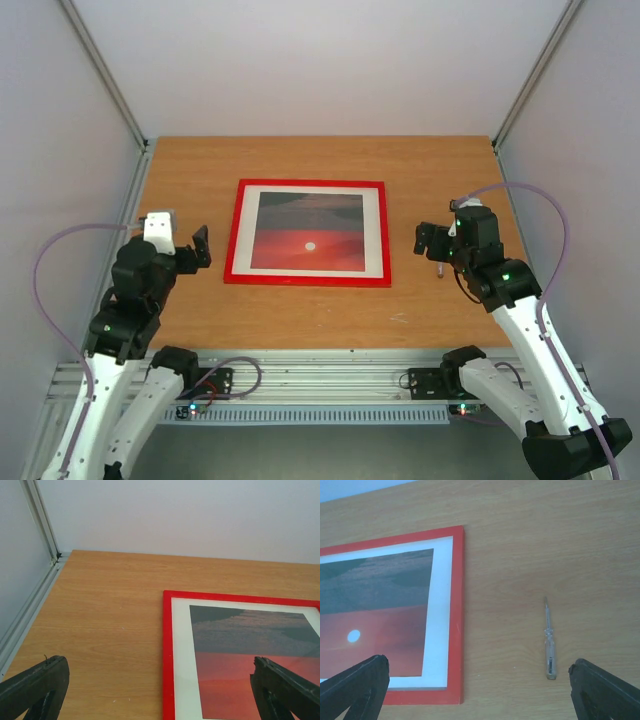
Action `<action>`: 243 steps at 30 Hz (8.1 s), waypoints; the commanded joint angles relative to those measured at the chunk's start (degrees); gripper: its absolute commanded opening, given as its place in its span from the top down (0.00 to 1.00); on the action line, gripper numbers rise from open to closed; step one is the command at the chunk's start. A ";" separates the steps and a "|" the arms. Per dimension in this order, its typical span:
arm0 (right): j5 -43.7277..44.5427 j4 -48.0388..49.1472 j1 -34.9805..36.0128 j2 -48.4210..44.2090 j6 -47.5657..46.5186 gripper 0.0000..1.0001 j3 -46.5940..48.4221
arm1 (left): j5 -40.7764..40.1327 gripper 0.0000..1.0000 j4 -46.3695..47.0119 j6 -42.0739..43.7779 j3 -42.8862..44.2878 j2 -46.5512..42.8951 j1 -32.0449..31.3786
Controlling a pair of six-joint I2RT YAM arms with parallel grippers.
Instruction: Take the photo out of the frame
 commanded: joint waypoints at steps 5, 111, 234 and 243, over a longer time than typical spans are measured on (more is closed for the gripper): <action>-0.20 -0.38 0.29 0.06 -0.35 0.01 1.44 | 1.26 0.01 1.41 -0.39 3.34 3.18 0.36; 16.23 32.28 53.30 46.05 -40.56 0.12 3.31 | 15.95 0.95 -13.00 -13.04 14.71 49.57 -1.73; -28.03 61.22 2.00 44.68 39.30 0.77 -10.60 | 12.59 0.01 3.76 -42.86 -16.84 16.36 -0.28; -36.44 62.04 -3.38 52.06 35.38 0.68 -9.28 | 13.21 0.01 2.94 -37.23 -12.73 22.34 3.30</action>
